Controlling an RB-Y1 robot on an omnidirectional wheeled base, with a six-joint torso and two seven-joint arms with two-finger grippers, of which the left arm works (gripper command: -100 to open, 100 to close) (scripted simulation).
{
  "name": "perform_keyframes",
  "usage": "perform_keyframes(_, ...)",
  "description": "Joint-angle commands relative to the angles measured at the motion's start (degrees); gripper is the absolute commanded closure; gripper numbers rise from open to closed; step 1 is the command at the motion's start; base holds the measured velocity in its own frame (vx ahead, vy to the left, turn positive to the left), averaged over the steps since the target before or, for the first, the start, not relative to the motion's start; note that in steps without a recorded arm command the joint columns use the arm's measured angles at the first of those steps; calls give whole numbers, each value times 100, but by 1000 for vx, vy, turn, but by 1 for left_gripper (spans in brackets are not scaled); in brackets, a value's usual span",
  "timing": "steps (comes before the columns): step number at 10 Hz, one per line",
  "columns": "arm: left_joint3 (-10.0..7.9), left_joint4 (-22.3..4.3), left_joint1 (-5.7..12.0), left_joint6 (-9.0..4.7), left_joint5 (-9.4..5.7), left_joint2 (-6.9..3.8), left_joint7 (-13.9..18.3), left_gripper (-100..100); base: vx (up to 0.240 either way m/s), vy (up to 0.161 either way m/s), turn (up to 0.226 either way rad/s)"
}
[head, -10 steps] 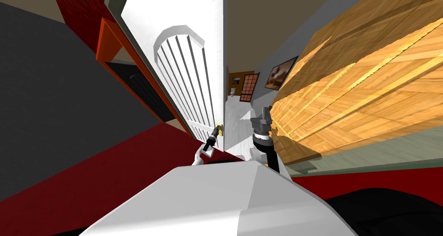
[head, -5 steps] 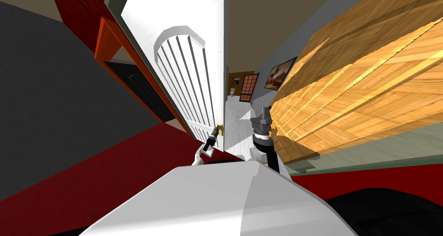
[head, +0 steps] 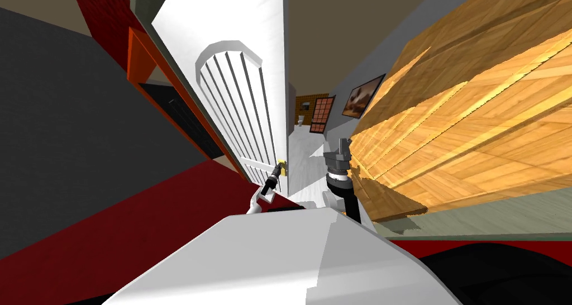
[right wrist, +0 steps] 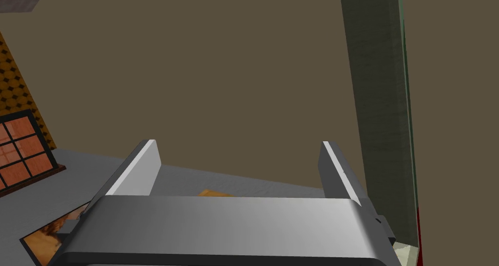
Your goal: Push the door open
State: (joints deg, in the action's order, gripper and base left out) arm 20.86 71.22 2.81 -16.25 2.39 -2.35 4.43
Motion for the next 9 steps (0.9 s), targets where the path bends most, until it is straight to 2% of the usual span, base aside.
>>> perform_keyframes(1,-142,-23,76,-70,-19,-60,-14,100,130,-141,36)
perform_keyframes(5,-414,-87,118,-71,-45,-102,-80,100,140,-159,73)
perform_keyframes(9,-620,-135,150,-73,-64,-108,-130,100,109,-78,47)
